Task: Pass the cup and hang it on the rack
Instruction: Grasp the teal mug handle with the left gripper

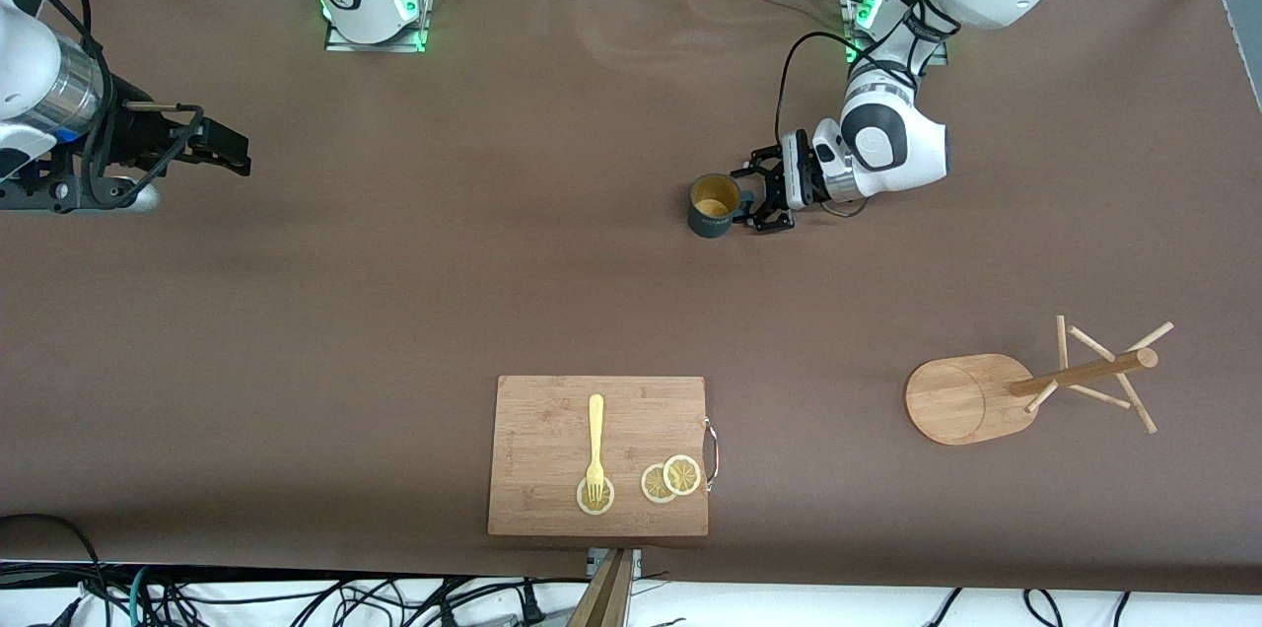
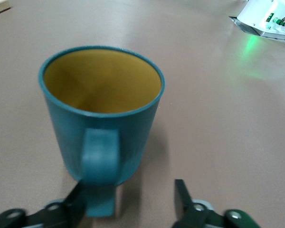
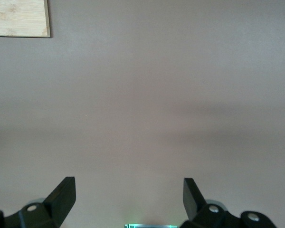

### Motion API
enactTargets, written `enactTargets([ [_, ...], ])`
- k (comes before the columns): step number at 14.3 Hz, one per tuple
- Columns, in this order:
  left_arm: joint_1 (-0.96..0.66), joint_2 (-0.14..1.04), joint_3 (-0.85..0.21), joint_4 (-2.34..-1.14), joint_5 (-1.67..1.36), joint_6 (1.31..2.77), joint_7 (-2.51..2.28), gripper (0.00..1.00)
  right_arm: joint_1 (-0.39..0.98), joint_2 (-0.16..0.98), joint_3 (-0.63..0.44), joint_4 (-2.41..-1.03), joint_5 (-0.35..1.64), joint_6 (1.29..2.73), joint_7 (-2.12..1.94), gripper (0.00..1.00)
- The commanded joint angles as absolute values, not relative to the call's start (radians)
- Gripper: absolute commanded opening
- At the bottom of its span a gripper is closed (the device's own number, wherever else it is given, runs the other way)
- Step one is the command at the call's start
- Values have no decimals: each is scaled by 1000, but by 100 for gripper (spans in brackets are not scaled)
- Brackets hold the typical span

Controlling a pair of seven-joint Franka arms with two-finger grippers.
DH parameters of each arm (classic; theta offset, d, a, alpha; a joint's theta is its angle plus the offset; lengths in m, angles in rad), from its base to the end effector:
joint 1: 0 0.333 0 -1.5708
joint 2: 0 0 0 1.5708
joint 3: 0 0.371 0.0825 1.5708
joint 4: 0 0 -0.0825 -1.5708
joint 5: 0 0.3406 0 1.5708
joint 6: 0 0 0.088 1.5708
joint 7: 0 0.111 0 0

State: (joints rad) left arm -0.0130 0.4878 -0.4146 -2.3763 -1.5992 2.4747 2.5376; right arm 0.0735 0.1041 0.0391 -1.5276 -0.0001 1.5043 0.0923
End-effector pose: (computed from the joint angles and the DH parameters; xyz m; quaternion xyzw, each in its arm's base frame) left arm 0.4202 -0.1968 0.1997 0.6860 -0.5792 0.2668 0.3504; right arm 0.5355 0.0592 0.6338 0.9979 0.0102 -0.0635 0.0045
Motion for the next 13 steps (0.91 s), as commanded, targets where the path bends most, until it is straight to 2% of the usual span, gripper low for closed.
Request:
enactTargets([
  [1, -18, 474, -420, -2387, -1644, 2488, 2566, 44, 64, 109, 49, -1509, -3, 1493, 77, 100],
  [4, -18, 476, -420, -2385, -1644, 2488, 2566, 28, 66, 109, 48, -1508, -8, 1500, 77, 100],
  [8, -15, 476, -420, -2382, -1643, 2488, 2568, 0, 64, 109, 48, -1509, -6, 1493, 77, 100],
  [13, 1, 433, -419, -2382, -1634, 2485, 2463, 0, 57, 113, 44, -1511, -5, 1493, 75, 100],
])
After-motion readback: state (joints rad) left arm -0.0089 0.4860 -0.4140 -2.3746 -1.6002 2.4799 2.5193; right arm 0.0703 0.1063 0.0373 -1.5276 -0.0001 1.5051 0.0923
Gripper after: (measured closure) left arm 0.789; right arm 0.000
